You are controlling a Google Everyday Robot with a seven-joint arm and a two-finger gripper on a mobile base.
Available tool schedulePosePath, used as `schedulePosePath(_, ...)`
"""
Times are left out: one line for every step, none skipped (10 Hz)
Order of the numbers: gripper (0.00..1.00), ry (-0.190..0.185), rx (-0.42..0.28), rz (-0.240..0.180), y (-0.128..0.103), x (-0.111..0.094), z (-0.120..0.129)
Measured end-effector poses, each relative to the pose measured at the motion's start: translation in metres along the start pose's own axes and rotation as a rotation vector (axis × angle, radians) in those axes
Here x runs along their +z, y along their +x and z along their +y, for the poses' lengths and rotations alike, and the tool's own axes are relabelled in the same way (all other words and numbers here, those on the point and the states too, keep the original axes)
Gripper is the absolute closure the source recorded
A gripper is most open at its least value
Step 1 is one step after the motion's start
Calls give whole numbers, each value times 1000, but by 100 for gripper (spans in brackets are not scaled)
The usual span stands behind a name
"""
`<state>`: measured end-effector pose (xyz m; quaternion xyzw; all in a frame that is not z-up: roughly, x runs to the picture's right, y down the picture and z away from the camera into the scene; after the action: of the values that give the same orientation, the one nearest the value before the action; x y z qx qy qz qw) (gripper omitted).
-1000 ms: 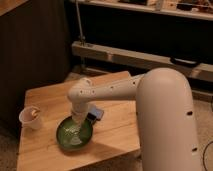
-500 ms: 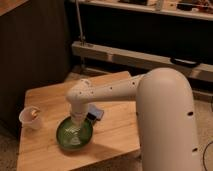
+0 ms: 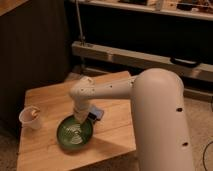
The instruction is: Push the ceramic bowl across the table
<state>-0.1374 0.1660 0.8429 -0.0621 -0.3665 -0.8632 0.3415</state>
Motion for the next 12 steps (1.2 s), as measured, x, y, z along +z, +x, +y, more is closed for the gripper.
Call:
schedulePosePath(100,-13,18,-6,2,1,14)
schedulePosePath(100,-23,35,-11,4,1,27)
schedulePosePath(100,-35,49,-12,5,1,38)
schedulePosePath(100,-51,72,-13,5,-1,52)
schedulePosePath(100,-57,85,-12,5,-3,57)
schedulePosePath(100,-69,101,-8,6,-7,66)
schedulePosePath(100,-89,120,-10,6,-11,82)
schedulePosePath(100,-110,142,-16,7,-14,98)
schedulePosePath(100,-127,162,-20,8,-16,112)
schedulePosePath(100,-138,181,-24,8,-18,123)
schedulePosePath(100,-155,210,-38,6,-19,142)
schedulePosePath(100,-169,239,-52,3,-18,158)
